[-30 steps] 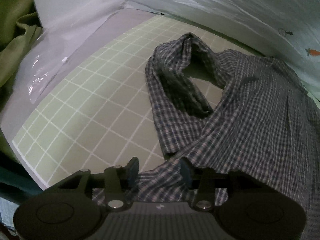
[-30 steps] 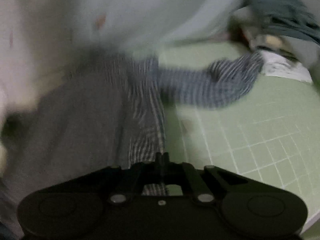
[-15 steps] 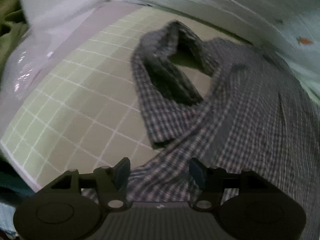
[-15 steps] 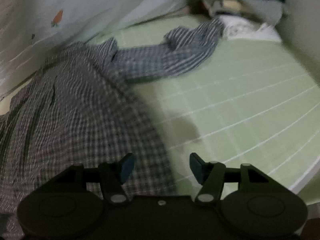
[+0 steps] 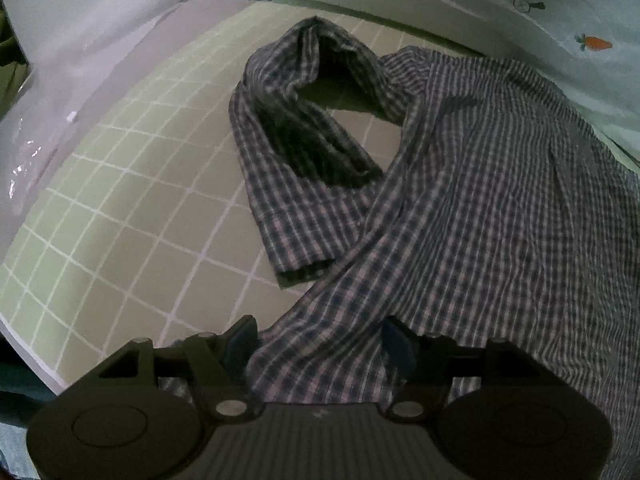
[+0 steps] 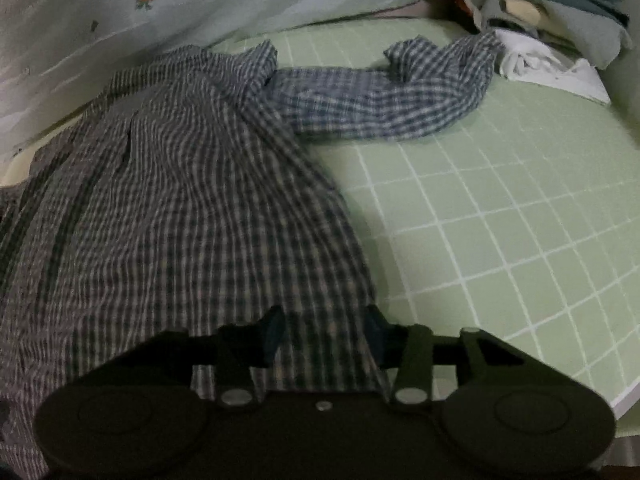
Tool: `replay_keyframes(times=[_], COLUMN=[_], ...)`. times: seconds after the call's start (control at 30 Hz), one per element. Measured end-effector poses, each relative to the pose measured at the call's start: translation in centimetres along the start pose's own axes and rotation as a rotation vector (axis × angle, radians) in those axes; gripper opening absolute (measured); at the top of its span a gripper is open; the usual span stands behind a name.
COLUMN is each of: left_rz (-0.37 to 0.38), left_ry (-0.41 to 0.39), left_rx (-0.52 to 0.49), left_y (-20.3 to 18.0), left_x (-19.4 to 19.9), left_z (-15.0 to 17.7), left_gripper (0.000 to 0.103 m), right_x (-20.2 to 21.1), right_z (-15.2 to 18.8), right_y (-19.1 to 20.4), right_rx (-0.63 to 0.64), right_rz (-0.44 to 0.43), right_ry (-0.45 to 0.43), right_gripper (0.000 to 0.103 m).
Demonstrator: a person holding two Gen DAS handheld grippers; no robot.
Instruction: Fold clothes
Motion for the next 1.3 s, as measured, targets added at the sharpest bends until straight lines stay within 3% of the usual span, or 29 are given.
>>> replay_keyframes(times=[0.1,0.4,0.67,0.8,0.9,0.97,1.07,1.13,1.3], left_rz=[0.002,0.039,0.061,0.112,0.113,0.104,0.117,0.132,0.135], left_ry=[-0.015,-0.07,-0.081,-0.078,-0.052,-0.024,-0.027,-0.032,-0.059], left_rx=[-0.01,-0.027,-0.03,0.019,0.016,0.009,0.027,0.042,0.049], left_y=[-0.3,-2.4,-4.6,-5.1,-5.7,-5.8,-5.8,-5.8,-6.1], left_x=[0.1,-0.1,-2.7,-5.5,-8.2,-9.5,-10.4,-10.9,-12.0], left_z=[-0.7,-3.8,-7.6,-10.1,-11.6,-12.2,-12.6,-12.8,-14.7], left_gripper=[0.07,0.07,0.07,0.07,0.07,0.062,0.025,0.006,0.004], right_x=[0.0,-0.3,-2.6,-4.4,-6.0,-6.9,-7.4,-7.2,-7.8], right_z=[-0.7,-4.4,-8.6,-10.5,-11.1,-11.2,-11.5,-11.7,-13.7], right_y=[0.1,1.5,3.8,4.5,5.2,5.8,6.9,7.6,7.8], right_rx=[-0.003,-0.042,-0.086,-0.093,-0.073,-0.035,0.049,0.124,0.137], right_rz=[-0.005,-0.054,-0.098,-0.085,-0.094,-0.094,-0.081,-0.048,-0.013], right_ry=[-0.012,-0.059,-0.066,-0.041,-0.018,0.004,0.011,-0.016,-0.06], right_gripper=[0.057,0.063,0.063,0.062,0.047,0.026,0.007,0.003,0.001])
Point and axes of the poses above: each gripper's, at about its wrist camera, not at the fingertips, and x roughly against the way its jaws point, y to its left, z to its underside, the point moved 6 cm from there along -x, roughly the way its jaws point, and after that the axes turned 15 degrees about z, right-handed, at the moved point
